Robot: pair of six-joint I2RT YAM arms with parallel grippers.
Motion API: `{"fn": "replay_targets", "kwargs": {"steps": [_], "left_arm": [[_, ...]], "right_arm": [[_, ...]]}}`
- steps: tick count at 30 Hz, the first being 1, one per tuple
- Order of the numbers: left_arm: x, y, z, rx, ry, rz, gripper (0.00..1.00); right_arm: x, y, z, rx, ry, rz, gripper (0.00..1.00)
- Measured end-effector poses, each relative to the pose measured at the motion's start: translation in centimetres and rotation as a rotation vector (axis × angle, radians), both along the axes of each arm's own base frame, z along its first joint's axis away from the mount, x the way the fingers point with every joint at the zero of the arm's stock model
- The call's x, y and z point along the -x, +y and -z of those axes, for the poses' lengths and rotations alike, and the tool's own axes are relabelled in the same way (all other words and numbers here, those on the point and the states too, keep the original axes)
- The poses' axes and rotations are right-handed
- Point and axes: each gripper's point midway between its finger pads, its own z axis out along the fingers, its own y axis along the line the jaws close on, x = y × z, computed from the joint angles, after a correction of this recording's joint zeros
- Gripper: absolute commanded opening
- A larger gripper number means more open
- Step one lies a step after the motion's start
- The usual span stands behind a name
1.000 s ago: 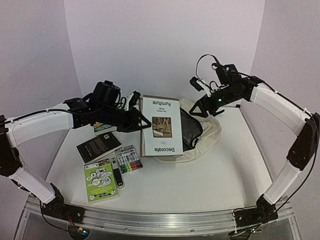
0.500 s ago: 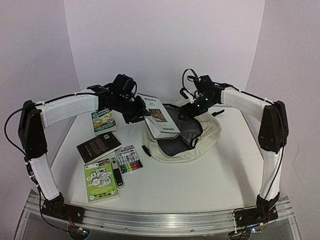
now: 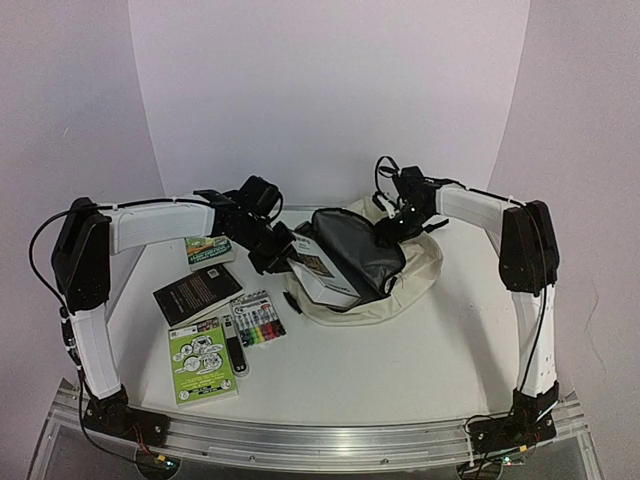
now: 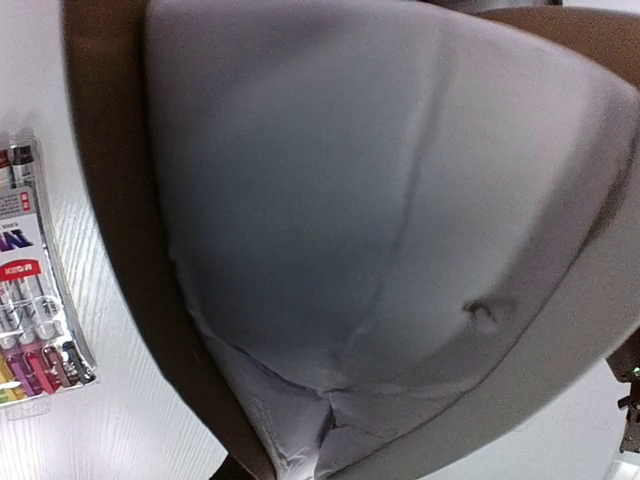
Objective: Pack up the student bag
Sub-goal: Place the book in the student bag.
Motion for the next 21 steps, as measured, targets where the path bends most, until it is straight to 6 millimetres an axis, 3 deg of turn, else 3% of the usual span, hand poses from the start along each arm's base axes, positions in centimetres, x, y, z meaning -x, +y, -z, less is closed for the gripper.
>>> {"fn": "replay_targets", "kwargs": {"steps": [1, 3, 10, 16, 21], "left_arm": [[-0.1, -0.2, 0.4, 0.0, 0.006, 0.004, 0.08], [-0.4, -0.6, 0.9, -0.001, 0.014, 0.01, 0.09], [-1.7, -2.1, 1.4, 0.032, -0.001, 0.031, 0.12], [-3.2, -3.0, 1.6, 0.091, -0.03, 0.04, 0.16], [-4.8, -4.3, 2.5, 0.145, -0.059, 0.054, 0.2]], "right_arm": [[0.0, 0.0, 0.1, -0.002, 0.004, -0.002, 0.13], [0.1, -0.1, 0.1, -0.007, 0.01, -0.007, 0.0], [-0.5, -1.3, -0.7, -0.045, 0.01, 0.009, 0.0], [-1.2, -3.5, -4.5, -0.097, -0.039, 0.047, 0.0], [-1.2, -3.8, -6.6, -0.124, -0.071, 0.047, 0.0]]}}
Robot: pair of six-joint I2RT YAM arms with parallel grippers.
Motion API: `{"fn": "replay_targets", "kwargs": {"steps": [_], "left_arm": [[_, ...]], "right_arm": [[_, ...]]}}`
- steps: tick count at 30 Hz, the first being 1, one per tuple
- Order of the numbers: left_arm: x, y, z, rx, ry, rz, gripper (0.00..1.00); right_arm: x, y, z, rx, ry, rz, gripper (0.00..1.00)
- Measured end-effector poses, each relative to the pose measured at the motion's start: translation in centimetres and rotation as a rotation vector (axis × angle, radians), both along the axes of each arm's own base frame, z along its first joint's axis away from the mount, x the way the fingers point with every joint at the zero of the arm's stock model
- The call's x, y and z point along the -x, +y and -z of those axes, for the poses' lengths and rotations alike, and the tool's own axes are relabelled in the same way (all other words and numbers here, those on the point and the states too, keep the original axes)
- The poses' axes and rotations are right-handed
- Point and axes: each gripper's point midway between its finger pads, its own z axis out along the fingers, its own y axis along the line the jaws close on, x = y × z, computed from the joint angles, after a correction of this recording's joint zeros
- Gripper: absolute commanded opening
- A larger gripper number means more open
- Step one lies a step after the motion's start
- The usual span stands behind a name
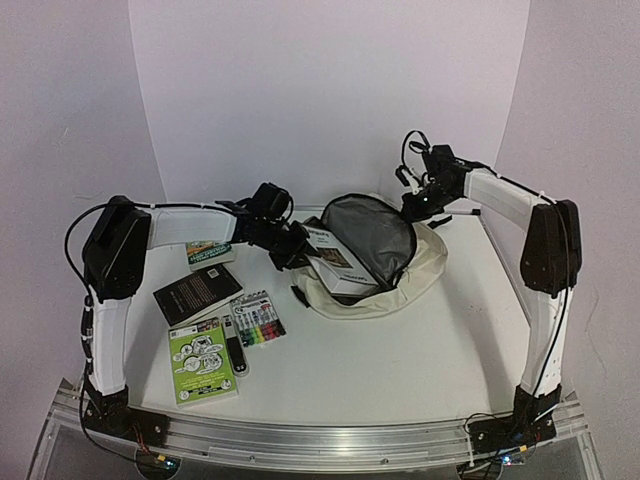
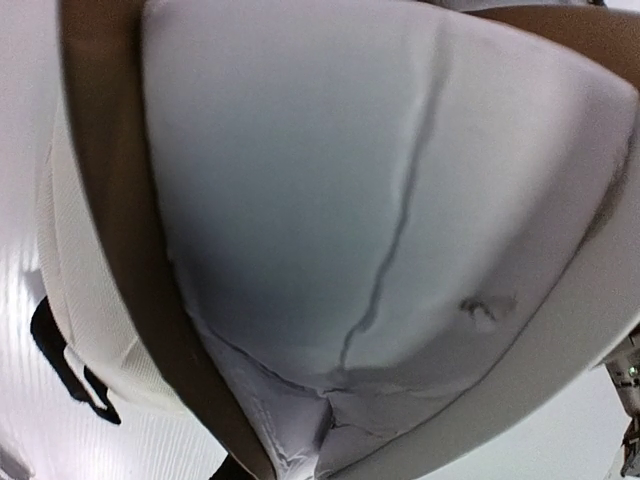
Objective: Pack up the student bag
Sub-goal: Place the book in the student bag.
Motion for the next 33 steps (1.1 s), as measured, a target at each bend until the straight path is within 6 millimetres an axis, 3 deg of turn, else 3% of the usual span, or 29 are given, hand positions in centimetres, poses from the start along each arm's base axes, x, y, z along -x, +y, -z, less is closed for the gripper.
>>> {"fn": "replay_targets", "kwargs": {"steps": [7, 14, 17, 18, 21, 23, 26, 33], "left_arm": [[-0.9, -1.2, 0.7, 0.055, -0.019, 0.027, 0.2], [-0.6, -0.3, 1.1, 0.081, -0.068, 0.012, 0.24], [-1.0, -0.5, 0.8, 0.089, -0.078, 0.011, 0.32], [-1.3, -0.7, 0.8, 0.089, -0.078, 0.01, 0.37], [-2.8, -1.8, 0.5, 0.097, -0.08, 0.01, 0.54], [-3.7, -2.5, 0.3, 0.089, -0.086, 0.015, 0.69], [-4.0, -2.3, 0.0, 0.036, -0.075, 0.019, 0.76], [-3.5, -0.4, -1.9, -0.134, -0.066, 0.036, 0.73]], "right_arm": [[0.5, 0.6, 0.1, -0.032, 0.016, -0.027, 0.0], [0.4, -0.2, 0.1, -0.017, 0.013, -0.002, 0.0], [0.2, -0.8, -0.5, -0.022, 0.0, 0.011, 0.01], [0.2, -0.9, -0.8, -0.024, -0.004, 0.014, 0.08], [0.1, -1.0, -1.3, -0.031, -0.014, 0.015, 0.58], [0.1, -0.9, -1.4, -0.04, -0.014, 0.019, 0.76], [0.3, -0.6, -1.9, -0.055, -0.017, 0.004, 0.82], [2.3, 0.7, -6.0, -0.139, -0.058, -0.05, 0.81]]}}
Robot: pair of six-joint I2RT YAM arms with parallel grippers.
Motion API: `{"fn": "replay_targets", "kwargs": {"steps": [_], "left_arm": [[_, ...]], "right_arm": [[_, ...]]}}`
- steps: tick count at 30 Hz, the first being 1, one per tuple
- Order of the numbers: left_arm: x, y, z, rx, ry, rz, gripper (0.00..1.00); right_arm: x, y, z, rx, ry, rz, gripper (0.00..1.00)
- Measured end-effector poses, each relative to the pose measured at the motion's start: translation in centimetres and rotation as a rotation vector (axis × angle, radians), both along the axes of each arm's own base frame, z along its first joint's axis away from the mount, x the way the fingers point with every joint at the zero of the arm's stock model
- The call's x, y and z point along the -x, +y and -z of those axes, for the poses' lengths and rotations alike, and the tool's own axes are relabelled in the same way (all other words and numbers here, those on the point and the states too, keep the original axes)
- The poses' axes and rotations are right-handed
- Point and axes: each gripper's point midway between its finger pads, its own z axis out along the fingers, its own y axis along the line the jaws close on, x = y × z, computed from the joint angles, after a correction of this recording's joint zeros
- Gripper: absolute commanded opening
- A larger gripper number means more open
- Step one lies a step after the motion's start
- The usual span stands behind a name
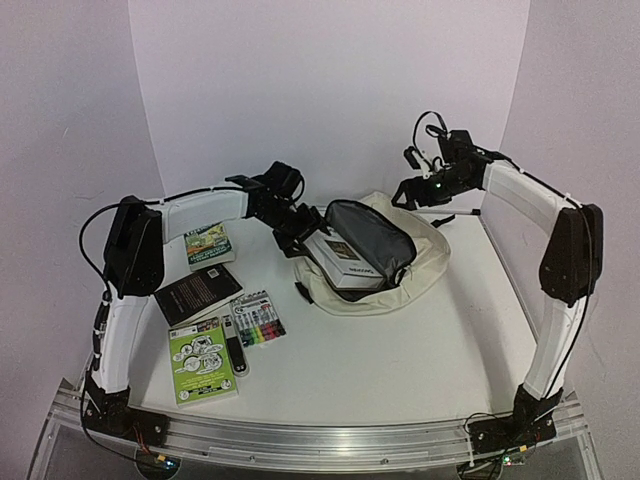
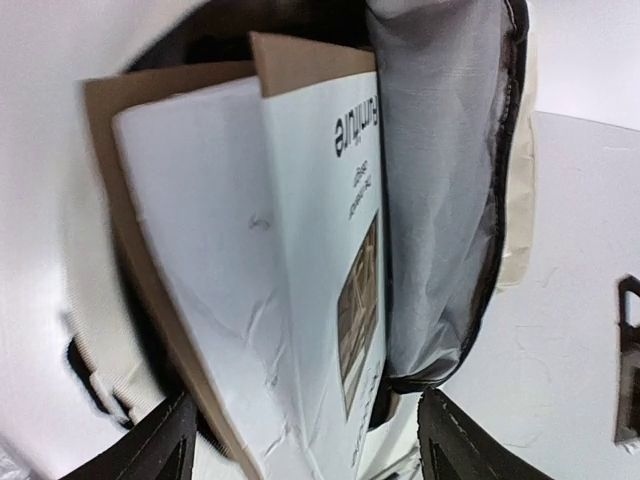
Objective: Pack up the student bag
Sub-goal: Place the book in the student bag.
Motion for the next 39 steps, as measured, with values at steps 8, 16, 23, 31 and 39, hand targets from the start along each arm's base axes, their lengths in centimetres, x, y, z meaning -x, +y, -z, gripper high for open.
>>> {"fn": "replay_targets", "kwargs": {"steps": [8, 16, 23, 31, 39], "left_arm": [[1.5, 3.9, -2.2, -0.142, -0.027, 0.002, 0.58], [0.8, 9.7, -0.3, -0.15, -0.007, -0.062, 0.49], [-1.0, 8.3, -0.2, -0.021, -0.078, -0.019, 0.45], [-2.6, 5.7, 0.6, 0.09, -0.125, 0.026, 0.36], [-3.0, 5.3, 1.5, 0.111, -0.121, 0.023, 0.33]], "right_arm": [[3.6, 4.9, -2.6, -0.075, -0.015, -0.136, 0.8], [7.6, 11.9, -0.2, -0.07, 0.048, -0.28, 0.82], [7.7, 16.8, 2.9, -0.061, 0.096, -0.316, 0.83], [7.0, 18.0, 5.6, -0.018, 0.111, -0.287, 0.83], [6.0, 18.2, 6.2, 0.015, 0.079, -0.257, 0.83]]}}
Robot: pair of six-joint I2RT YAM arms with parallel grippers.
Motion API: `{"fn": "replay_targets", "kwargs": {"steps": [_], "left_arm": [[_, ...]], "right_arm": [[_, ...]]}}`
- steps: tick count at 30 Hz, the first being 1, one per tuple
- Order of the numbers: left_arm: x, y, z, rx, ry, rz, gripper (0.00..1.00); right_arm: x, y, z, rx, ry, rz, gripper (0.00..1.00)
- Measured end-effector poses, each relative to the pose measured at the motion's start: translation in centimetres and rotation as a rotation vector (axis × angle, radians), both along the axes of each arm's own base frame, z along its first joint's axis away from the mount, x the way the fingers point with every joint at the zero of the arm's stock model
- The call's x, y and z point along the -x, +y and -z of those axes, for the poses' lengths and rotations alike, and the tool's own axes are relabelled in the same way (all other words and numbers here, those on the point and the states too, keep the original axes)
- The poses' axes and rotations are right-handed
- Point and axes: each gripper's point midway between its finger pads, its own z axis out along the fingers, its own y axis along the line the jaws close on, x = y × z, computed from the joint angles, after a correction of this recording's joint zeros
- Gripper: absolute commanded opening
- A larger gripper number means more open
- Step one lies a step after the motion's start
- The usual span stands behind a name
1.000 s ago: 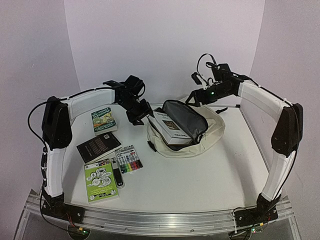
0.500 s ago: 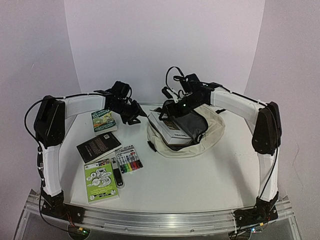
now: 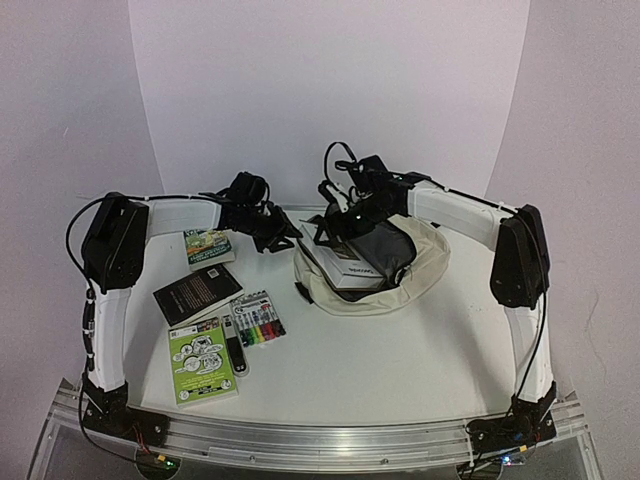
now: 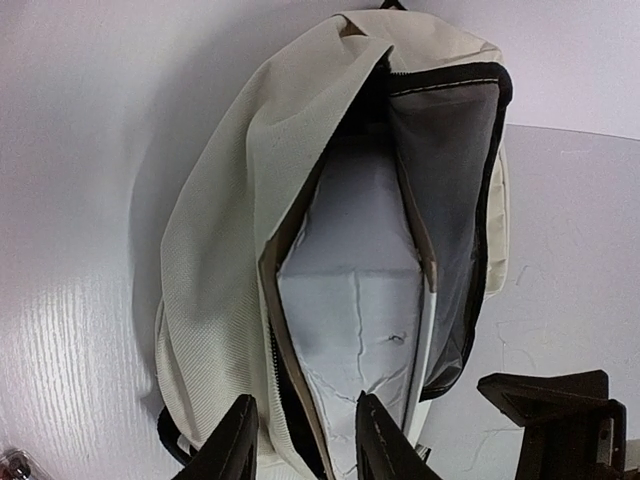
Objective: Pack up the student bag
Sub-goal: Place the book in the student bag.
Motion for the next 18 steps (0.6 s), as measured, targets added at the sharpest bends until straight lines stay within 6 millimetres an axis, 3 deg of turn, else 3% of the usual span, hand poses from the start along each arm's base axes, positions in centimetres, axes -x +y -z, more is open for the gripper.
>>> {"fn": "replay_targets", "kwargs": {"steps": [9, 18], "left_arm": [[-0.1, -0.4, 0.3, 0.023, 0.009, 0.007, 0.27], [0.4, -0.1, 2.0, 0.009, 0.042, 0.004, 0.25]], "right_arm": [[-0.7, 0.2, 2.4, 0.038, 0.009, 0.015, 0.84], [-1.0, 0.6, 2.2, 0.038, -0.006, 0.018, 0.84]]}}
